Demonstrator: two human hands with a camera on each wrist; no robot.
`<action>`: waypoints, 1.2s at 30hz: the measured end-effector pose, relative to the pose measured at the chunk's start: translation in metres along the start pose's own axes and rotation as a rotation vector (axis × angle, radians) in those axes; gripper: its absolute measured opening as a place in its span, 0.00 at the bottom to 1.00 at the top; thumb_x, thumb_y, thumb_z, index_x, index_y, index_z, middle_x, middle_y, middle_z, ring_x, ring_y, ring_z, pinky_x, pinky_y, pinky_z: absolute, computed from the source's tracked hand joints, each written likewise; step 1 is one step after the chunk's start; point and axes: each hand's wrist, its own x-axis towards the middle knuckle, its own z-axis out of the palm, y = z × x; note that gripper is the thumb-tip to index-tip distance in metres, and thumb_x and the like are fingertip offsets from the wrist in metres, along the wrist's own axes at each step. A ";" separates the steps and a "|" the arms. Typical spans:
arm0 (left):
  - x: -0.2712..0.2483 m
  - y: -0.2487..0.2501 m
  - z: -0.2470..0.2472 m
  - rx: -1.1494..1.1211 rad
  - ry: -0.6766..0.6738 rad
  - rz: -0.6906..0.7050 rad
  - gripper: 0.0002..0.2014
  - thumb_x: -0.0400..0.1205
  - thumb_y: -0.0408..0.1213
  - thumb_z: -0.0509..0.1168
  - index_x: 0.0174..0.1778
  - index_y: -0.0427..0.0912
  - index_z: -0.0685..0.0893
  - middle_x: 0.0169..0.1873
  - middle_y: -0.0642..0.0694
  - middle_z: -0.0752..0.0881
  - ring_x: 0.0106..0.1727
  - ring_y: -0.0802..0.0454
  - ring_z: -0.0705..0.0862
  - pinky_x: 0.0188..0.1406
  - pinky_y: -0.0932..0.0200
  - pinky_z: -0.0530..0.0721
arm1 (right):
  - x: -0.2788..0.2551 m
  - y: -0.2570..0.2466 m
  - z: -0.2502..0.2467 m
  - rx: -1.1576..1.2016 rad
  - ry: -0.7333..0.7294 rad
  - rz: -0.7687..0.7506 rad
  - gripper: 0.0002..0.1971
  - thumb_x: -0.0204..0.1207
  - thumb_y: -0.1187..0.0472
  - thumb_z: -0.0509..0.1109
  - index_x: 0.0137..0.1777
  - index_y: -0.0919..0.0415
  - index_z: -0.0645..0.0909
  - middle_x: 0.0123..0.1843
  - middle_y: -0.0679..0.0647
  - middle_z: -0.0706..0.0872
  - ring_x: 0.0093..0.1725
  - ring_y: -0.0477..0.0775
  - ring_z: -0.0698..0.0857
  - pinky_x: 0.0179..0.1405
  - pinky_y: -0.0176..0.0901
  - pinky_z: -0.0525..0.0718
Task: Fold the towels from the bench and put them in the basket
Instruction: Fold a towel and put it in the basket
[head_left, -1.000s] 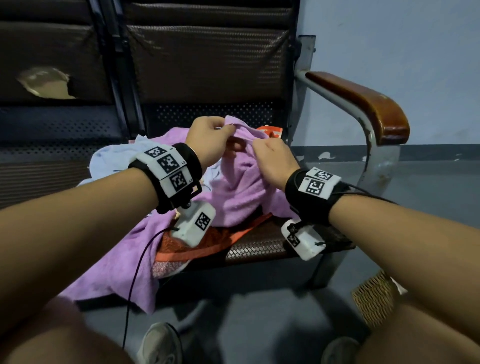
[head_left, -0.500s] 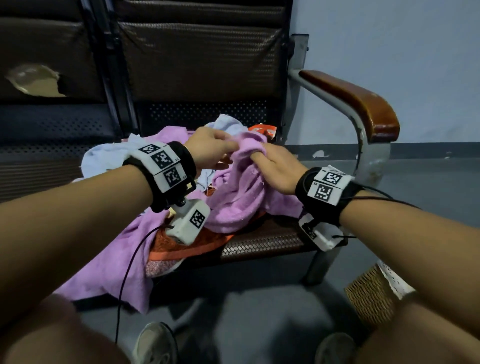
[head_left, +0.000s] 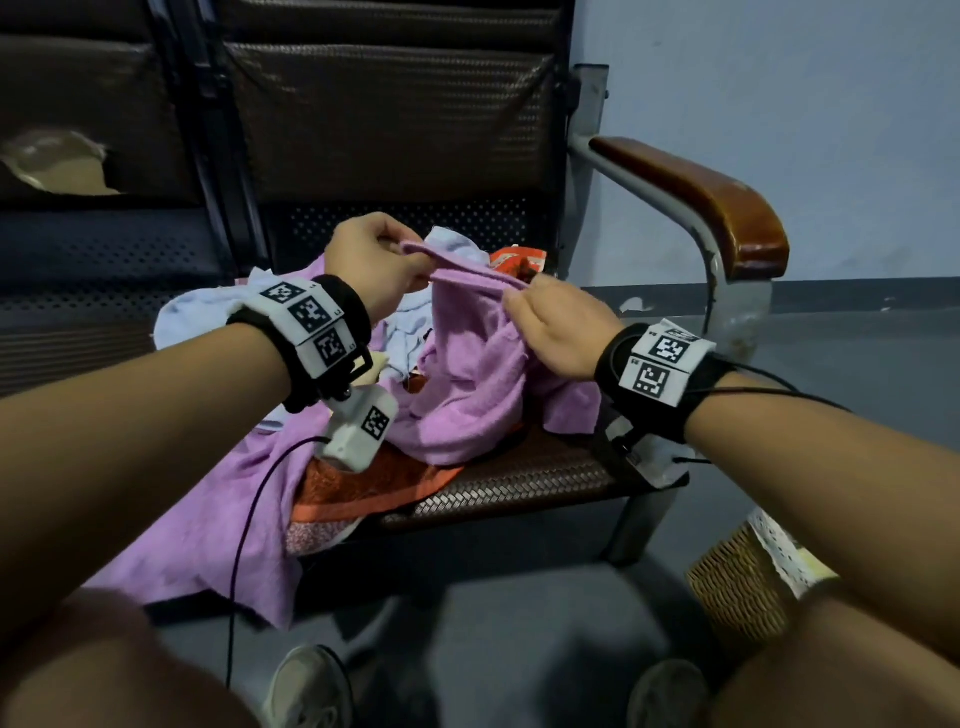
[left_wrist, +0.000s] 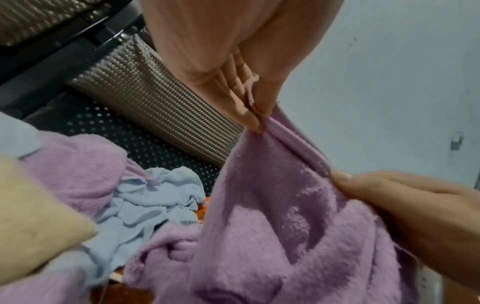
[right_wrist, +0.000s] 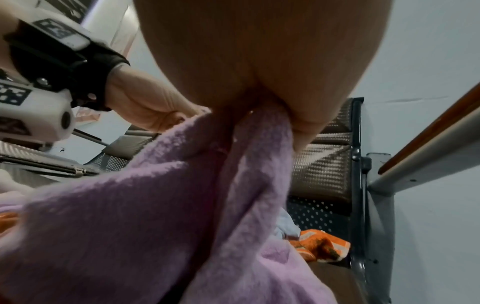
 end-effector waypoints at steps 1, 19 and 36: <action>-0.001 0.000 -0.001 0.015 0.003 0.005 0.11 0.73 0.26 0.79 0.35 0.42 0.84 0.30 0.44 0.88 0.28 0.56 0.89 0.31 0.65 0.86 | -0.001 0.002 0.001 -0.050 -0.049 0.009 0.18 0.89 0.50 0.53 0.45 0.59 0.79 0.47 0.57 0.81 0.47 0.61 0.83 0.49 0.56 0.82; -0.033 0.028 0.024 -0.417 -0.277 -0.188 0.07 0.85 0.25 0.62 0.42 0.37 0.75 0.37 0.34 0.88 0.36 0.42 0.92 0.40 0.53 0.91 | 0.003 -0.008 0.015 0.090 0.072 0.089 0.31 0.65 0.21 0.63 0.33 0.50 0.87 0.29 0.46 0.86 0.33 0.45 0.84 0.30 0.42 0.78; -0.009 0.002 0.012 -0.139 -0.013 -0.051 0.11 0.79 0.22 0.65 0.40 0.43 0.75 0.25 0.47 0.81 0.33 0.44 0.90 0.40 0.50 0.91 | 0.011 0.002 0.015 0.401 0.316 0.271 0.19 0.82 0.57 0.61 0.27 0.53 0.70 0.25 0.45 0.73 0.30 0.50 0.72 0.36 0.44 0.68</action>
